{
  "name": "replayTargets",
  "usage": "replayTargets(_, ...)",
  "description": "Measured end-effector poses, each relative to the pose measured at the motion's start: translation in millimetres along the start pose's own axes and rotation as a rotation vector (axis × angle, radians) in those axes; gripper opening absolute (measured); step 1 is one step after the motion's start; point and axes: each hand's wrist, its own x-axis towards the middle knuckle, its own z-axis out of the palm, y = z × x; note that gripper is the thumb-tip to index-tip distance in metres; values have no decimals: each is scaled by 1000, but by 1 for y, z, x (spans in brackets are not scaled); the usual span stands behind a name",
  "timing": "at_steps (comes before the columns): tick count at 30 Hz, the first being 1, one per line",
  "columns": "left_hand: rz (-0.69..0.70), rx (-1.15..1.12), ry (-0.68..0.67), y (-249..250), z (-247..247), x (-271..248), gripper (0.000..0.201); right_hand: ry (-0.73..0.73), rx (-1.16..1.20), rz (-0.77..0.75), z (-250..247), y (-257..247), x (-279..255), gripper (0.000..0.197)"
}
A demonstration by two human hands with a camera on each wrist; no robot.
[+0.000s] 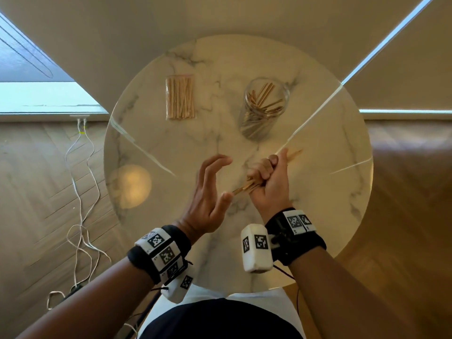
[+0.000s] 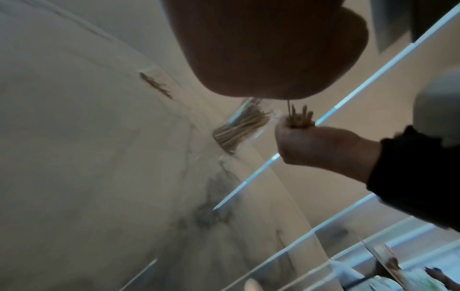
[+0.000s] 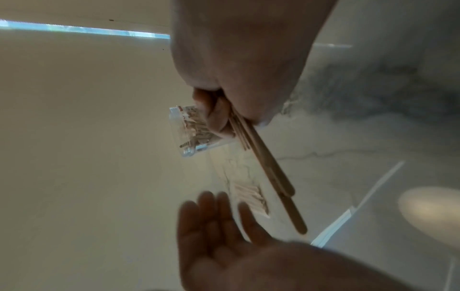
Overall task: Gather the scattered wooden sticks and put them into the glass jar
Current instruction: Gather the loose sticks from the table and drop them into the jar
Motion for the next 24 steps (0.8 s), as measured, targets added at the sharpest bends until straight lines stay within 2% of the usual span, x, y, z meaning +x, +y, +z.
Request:
replayTargets(4, 167, 36, 80, 16, 16, 17, 68, -24, 145, 140, 5, 12, -9, 44)
replayTargets(6, 177, 42, 101, 21, 18, 22, 65, -19, 152, 141, 7, 9, -10, 44)
replayTargets(11, 169, 44, 6, 19, 15, 16, 63, -52, 106, 166, 13, -2, -16, 37)
replayTargets(14, 147, 47, 28, 24, 19, 20, 61, -133, -98, 234, 6, 8, -16, 31)
replayTargets(15, 159, 49, 24, 26, 20, 22, 61, -137, -180, 244, 6, 11, -17, 39)
replayTargets(16, 183, 40, 10, 26, 20, 24, 62, -124, -241, 239, 6, 11, -19, 44)
replayTargets(18, 230, -12, -5, 23, 13, 29, 67, -113, -314, 179, 9, 3, -23, 34)
replayTargets(19, 233, -37, 8, 20, 6, 33, 69, -98, -381, 163, 11, -4, -27, 39)
replayTargets(22, 167, -19, 97, 15, -13, 57, 69, -136, -783, 203, 6, -16, -43, 43)
replayTargets(24, 107, -7, 124, 16, -20, 78, 68, -216, -1104, 252, -4, -16, -52, 41)
